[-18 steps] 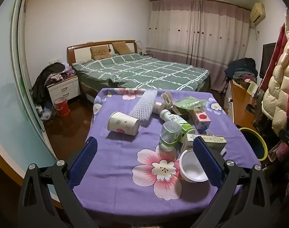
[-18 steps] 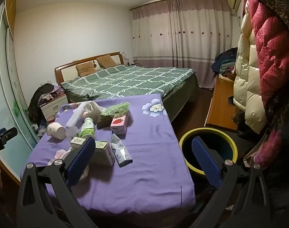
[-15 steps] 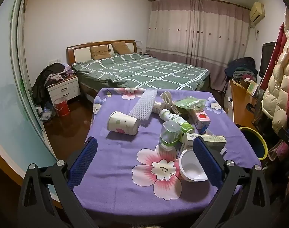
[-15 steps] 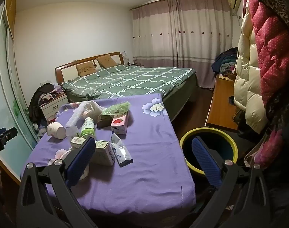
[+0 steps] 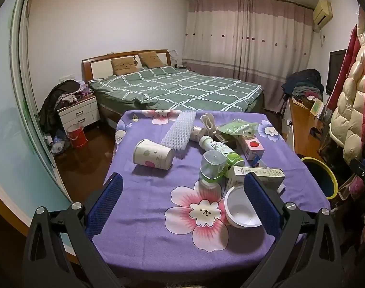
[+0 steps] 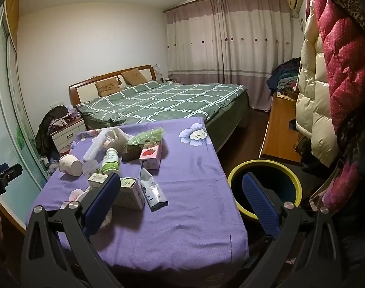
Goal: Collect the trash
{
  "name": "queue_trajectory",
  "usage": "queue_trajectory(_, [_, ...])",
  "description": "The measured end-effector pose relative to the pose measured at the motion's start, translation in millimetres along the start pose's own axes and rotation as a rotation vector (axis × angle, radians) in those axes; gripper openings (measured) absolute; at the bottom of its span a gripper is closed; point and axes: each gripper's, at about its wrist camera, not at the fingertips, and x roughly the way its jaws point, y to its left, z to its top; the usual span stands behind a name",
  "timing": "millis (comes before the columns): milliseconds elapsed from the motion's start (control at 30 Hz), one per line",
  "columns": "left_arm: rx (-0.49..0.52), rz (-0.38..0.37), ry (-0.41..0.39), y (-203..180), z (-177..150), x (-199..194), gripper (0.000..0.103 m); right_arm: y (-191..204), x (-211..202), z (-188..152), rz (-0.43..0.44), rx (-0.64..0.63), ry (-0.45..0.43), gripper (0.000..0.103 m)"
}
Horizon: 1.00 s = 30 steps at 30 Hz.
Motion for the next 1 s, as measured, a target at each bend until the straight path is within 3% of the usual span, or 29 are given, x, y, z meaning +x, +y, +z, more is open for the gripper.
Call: queue_trajectory(1000, [0.005, 0.002, 0.016, -3.2, -7.9, 7.7, 0.099, 3.0, 7.5, -6.7, 0.003, 0.007, 0.009, 0.097])
